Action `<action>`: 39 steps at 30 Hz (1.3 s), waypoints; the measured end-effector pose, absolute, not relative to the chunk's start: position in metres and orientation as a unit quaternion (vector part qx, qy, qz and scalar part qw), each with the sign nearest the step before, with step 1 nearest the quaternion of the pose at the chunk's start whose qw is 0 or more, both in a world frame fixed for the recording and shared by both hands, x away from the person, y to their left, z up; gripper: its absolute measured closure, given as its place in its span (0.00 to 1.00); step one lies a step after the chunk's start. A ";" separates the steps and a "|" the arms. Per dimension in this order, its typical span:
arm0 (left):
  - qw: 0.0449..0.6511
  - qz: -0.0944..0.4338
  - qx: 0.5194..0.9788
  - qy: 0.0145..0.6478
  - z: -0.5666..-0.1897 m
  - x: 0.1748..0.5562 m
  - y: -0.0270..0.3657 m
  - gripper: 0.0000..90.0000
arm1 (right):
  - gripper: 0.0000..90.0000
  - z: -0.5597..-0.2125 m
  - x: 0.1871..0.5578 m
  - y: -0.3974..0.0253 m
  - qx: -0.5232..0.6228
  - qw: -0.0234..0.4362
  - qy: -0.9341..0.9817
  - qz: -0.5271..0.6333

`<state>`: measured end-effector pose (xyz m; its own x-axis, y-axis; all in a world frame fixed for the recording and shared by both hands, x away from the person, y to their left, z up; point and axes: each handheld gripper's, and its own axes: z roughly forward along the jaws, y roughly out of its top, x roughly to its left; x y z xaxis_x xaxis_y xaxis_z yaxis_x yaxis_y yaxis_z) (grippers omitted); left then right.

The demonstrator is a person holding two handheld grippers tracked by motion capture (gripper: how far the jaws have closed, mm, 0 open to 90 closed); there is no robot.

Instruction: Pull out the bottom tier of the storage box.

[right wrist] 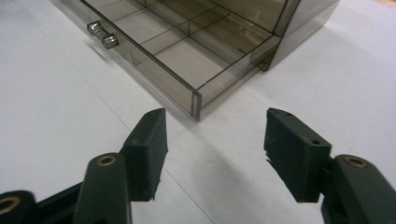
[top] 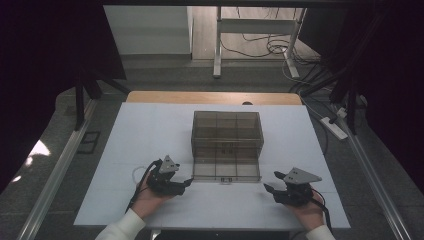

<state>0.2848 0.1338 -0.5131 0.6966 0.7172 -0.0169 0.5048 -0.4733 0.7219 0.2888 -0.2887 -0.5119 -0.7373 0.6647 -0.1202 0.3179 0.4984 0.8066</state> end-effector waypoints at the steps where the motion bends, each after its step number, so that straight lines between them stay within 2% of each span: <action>1: 0.362 0.149 0.847 0.358 -0.511 0.285 0.134 0.30 | 0.42 -0.511 0.288 -0.290 0.292 0.215 0.839 0.406; 24: 0.382 0.151 0.821 0.397 -0.464 0.298 0.189 0.24 | 0.38 -0.511 0.284 -0.309 0.291 0.233 0.829 0.416; 39: 0.371 0.142 0.814 0.424 -0.463 0.306 0.210 0.23 | 0.38 -0.510 0.287 -0.315 0.299 0.234 0.825 0.419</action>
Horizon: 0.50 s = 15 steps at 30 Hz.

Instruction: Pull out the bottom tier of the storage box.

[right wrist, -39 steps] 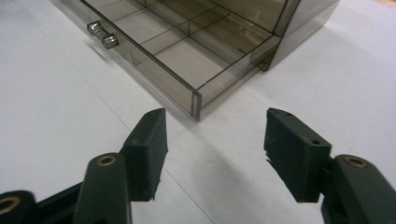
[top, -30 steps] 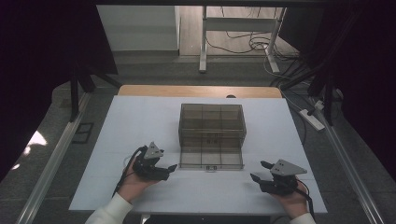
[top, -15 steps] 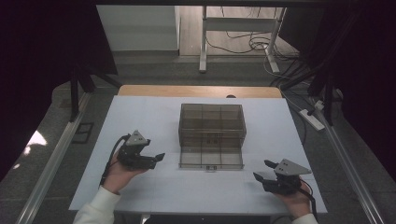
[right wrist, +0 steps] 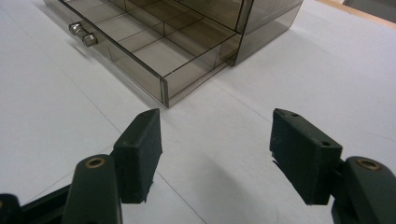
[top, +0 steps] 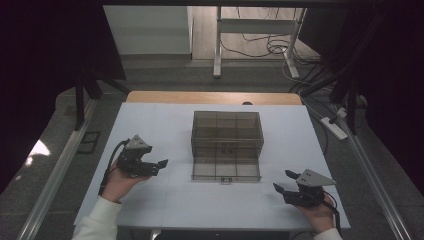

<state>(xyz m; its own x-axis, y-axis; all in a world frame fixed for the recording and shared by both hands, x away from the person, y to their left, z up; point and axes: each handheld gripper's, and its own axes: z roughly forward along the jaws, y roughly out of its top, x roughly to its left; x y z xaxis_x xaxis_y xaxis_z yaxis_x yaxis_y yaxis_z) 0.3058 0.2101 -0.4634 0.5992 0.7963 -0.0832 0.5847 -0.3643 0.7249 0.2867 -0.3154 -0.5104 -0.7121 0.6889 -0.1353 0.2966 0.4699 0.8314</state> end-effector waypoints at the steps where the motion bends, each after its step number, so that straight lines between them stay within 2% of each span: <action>1: 0.372 0.142 0.813 0.426 -0.464 0.306 0.211 0.23 | 0.38 -0.511 0.287 -0.315 0.300 0.232 0.824 0.421; 15: 0.361 0.140 0.808 0.444 -0.468 0.312 0.230 0.22 | 0.38 -0.512 0.288 -0.314 0.299 0.225 0.827 0.420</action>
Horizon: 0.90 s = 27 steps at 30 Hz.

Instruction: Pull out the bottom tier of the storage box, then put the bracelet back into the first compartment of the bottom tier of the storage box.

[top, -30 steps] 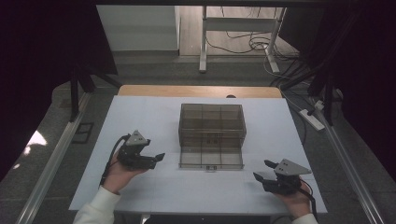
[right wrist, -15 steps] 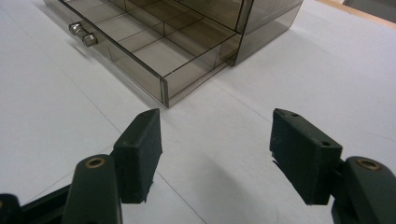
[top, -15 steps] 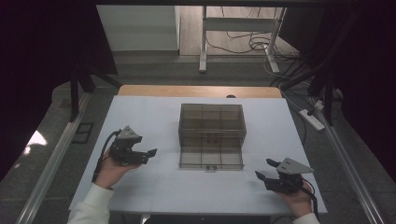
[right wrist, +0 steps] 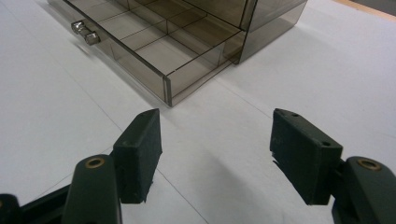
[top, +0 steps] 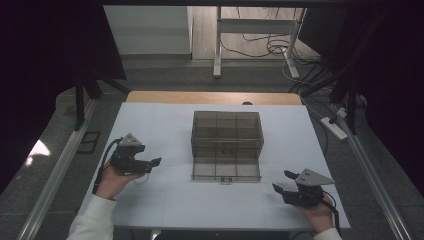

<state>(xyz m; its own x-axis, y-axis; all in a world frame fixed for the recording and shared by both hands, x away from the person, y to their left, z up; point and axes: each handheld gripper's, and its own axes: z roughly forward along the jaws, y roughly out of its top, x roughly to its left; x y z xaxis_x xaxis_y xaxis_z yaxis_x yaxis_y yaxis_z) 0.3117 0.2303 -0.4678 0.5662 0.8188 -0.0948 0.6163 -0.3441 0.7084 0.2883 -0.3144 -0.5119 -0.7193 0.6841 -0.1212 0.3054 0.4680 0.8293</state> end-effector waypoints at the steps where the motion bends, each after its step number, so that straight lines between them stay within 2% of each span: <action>1: 0.360 0.141 0.807 0.446 -0.468 0.312 0.233 0.22 | 0.38 -0.512 0.288 -0.314 0.300 0.226 0.826 0.420; 27: 0.318 0.152 0.804 0.479 -0.484 0.320 0.258 0.22 | 0.37 -0.515 0.291 -0.313 0.296 0.223 0.833 0.412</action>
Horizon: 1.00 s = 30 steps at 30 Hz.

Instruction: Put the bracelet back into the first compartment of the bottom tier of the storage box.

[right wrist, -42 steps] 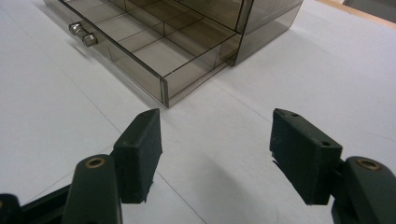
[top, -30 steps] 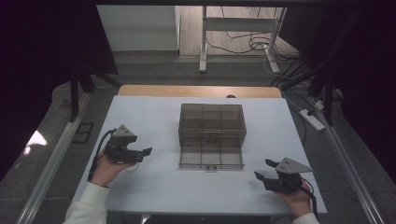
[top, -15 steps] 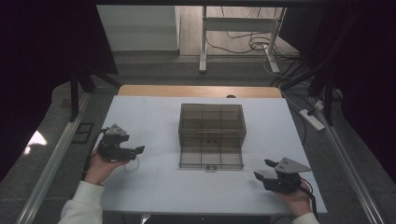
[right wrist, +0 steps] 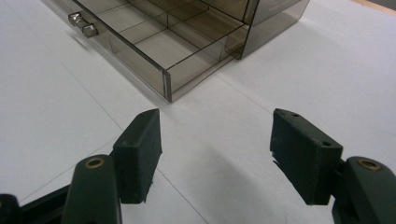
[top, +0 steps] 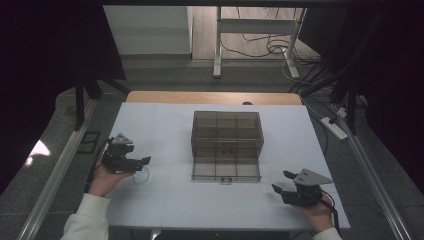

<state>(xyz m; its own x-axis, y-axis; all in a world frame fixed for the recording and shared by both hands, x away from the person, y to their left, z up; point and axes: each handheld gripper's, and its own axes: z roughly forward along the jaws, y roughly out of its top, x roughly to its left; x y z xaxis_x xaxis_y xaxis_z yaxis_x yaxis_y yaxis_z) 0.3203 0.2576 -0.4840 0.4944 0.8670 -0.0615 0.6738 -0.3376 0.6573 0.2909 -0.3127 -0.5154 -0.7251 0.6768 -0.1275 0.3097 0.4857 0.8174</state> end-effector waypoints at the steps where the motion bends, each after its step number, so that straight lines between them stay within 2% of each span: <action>1: 0.313 0.154 0.805 0.480 -0.485 0.321 0.258 0.22 | 0.37 -0.516 0.291 -0.313 0.296 0.222 0.834 0.410; 20: 0.236 0.159 0.836 0.469 -0.500 0.324 0.265 0.23 | 0.37 -0.517 0.292 -0.312 0.296 0.223 0.837 0.404; 30: 0.197 0.154 0.848 0.468 -0.511 0.328 0.265 0.28 | 0.37 -0.518 0.292 -0.311 0.294 0.224 0.839 0.400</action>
<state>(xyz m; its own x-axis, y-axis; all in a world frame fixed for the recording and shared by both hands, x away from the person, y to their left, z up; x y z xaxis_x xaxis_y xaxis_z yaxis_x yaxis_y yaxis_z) 0.3277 0.2650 -0.5106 0.5144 0.8541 0.0767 0.7327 -0.4843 0.4781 0.2923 -0.3111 -0.5178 -0.7263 0.6729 -0.1404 0.3142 0.5067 0.8028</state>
